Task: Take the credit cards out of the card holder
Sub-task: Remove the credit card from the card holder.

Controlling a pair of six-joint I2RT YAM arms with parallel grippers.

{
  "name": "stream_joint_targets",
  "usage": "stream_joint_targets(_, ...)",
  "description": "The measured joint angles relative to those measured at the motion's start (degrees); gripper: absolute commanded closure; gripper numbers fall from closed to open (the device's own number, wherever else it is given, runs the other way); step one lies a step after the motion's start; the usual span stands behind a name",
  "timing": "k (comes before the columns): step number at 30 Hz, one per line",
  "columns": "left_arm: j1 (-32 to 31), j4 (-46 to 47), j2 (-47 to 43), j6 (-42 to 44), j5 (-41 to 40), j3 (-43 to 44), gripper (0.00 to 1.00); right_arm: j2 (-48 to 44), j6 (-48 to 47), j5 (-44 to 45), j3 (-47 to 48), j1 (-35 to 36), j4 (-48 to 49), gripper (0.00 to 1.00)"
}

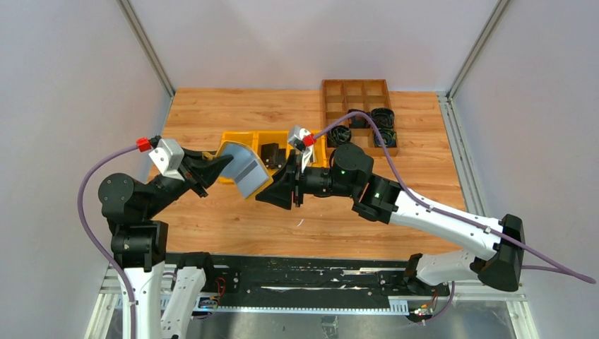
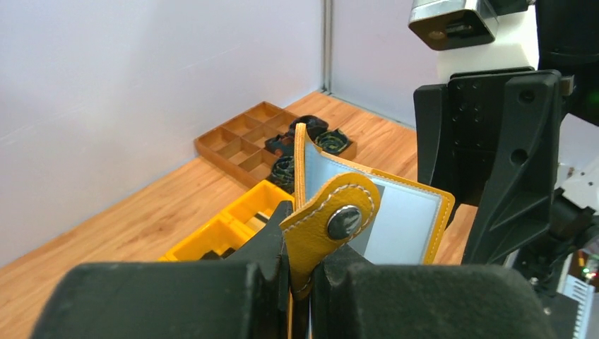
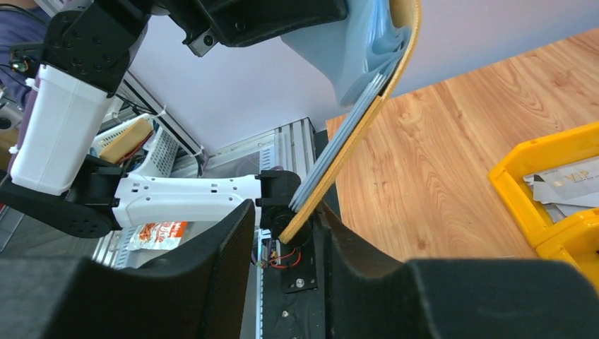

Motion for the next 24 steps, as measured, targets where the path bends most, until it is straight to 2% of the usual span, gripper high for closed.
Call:
stream_joint_targets(8,0.2,2.2,0.9,-7.2,2.4,2.1,1.0,-3.0,-1.9,3.1,0.0,0.0,-0.8,0.85)
stream_joint_targets(11,0.2,2.6,1.4,-9.3,3.1,2.8,1.0,-3.7,-2.6,4.7,-0.5,0.0,-0.8,0.9)
stream_joint_targets(19,0.2,4.4,2.3,-13.8,4.4,3.4,1.0,-4.8,-3.2,7.5,-1.9,0.0,0.0,0.92)
stream_joint_targets(23,0.2,5.7,2.5,-16.1,5.2,3.4,1.0,-5.0,-3.2,9.0,-2.4,0.0,1.0,0.89)
stream_joint_targets(24,0.2,6.0,2.5,-16.6,5.4,3.4,1.0,-5.0,-3.2,9.4,-2.4,0.0,1.2,0.85)
